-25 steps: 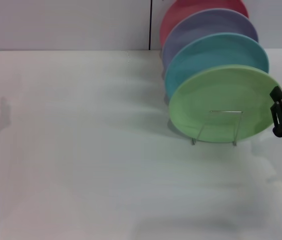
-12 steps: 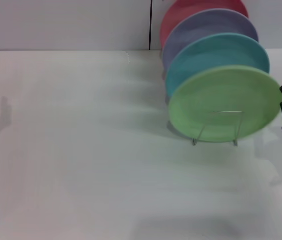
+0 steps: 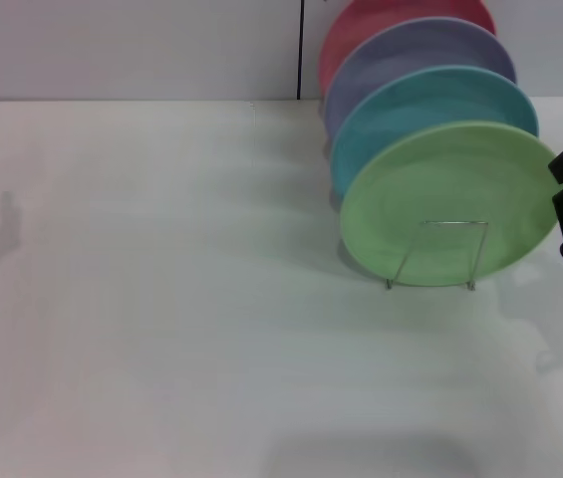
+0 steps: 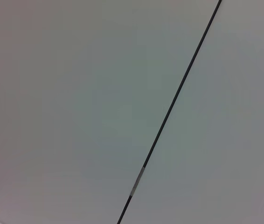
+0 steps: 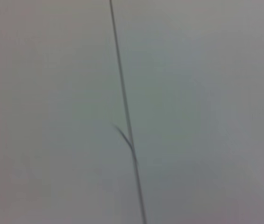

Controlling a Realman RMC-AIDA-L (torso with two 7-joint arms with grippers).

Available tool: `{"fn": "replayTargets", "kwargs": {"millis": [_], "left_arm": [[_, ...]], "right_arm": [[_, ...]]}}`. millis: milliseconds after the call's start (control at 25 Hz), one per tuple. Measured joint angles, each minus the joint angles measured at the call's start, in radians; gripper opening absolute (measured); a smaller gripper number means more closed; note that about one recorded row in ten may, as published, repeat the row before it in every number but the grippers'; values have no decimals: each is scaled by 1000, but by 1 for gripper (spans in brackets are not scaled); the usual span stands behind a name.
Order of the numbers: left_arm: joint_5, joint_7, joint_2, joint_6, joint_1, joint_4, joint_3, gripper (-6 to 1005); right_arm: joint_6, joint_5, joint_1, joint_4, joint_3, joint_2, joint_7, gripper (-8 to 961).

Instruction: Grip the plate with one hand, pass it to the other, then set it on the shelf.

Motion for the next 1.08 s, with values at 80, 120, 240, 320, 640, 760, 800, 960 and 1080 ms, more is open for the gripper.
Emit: {"fn": "replayTargets", "kwargs": {"millis": [80, 120, 240, 320, 640, 760, 800, 960, 1080], "left_arm": [[0, 0, 1, 0, -1, 0, 0, 723], [0, 0, 1, 1, -2, 0, -2, 724], [0, 0, 1, 15, 0, 0, -1, 727], [0, 6, -1, 46, 7, 4, 3, 729], [105, 105, -18, 213, 47, 50, 17, 737], [120, 186, -26, 234, 68, 43, 16, 740], [120, 203, -28, 237, 74, 41, 17, 741], [121, 216, -29, 238, 88, 41, 20, 745], [120, 209, -27, 238, 92, 47, 14, 748]], "right_arm": [[-65, -20, 5, 0, 0, -18, 68, 272], [-130, -31, 15, -1, 3, -36, 138, 278], [-194, -35, 25, -11, 20, -51, 192, 302], [-263, -37, 30, -39, 74, -55, 235, 326], [-374, -37, 65, -229, 391, -34, 347, 422], [-387, -35, 100, -331, 513, -16, 372, 422], [-390, -35, 112, -360, 546, -11, 373, 422], [-389, -35, 141, -421, 629, 8, 367, 421], [-382, -34, 153, -431, 660, 23, 353, 421]]}}
